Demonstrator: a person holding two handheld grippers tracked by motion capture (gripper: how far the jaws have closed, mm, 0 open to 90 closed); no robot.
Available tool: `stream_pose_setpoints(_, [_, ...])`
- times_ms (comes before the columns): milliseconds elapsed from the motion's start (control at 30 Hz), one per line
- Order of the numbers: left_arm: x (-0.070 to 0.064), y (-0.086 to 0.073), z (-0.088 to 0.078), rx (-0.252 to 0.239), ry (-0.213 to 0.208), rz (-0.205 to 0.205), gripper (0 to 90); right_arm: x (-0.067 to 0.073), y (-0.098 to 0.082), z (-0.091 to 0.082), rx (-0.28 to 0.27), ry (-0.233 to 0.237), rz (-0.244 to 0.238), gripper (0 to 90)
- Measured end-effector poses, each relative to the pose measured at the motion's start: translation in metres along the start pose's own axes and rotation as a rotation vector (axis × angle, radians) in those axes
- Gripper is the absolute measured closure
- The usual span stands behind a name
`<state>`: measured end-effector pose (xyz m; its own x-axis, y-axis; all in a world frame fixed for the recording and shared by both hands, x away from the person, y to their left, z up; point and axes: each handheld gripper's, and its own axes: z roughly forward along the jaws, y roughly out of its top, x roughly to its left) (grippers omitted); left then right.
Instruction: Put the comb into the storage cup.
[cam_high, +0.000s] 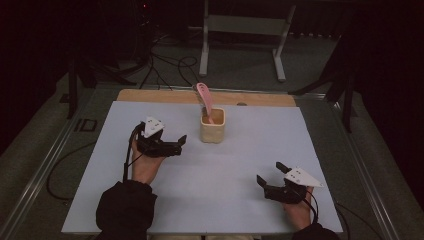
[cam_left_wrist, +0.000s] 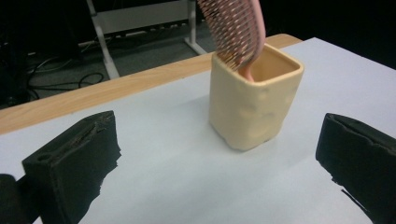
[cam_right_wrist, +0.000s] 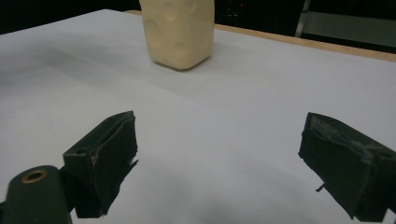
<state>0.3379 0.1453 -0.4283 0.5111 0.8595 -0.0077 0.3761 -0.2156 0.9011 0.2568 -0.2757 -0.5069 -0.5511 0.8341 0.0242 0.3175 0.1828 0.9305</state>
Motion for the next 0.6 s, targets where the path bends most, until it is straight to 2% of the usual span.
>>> stream_pose_setpoints(133, [0.005,-0.012,-0.011,-0.007,0.012,-0.012,0.1,0.0,0.0,0.0,-0.002,0.0,-0.001,10.9])
stream_pose_setpoints(367, [0.011,-0.033,-0.025,0.003,0.052,0.01,0.1,0.001,0.0,0.0,-0.006,0.006,0.0,10.8])
stream_pose_setpoints(400, [0.014,-0.041,-0.031,0.002,0.052,-0.007,0.1,0.001,0.001,0.0,-0.005,0.007,-0.002,10.9])
stream_pose_setpoints(533, [0.02,-0.054,-0.041,0.004,0.056,-0.025,0.1,0.003,0.002,0.001,-0.005,0.016,0.003,10.7])
stream_pose_setpoints(600, [0.021,-0.062,-0.048,0.001,0.066,-0.018,0.1,0.004,0.002,0.001,-0.006,0.021,0.002,10.7])
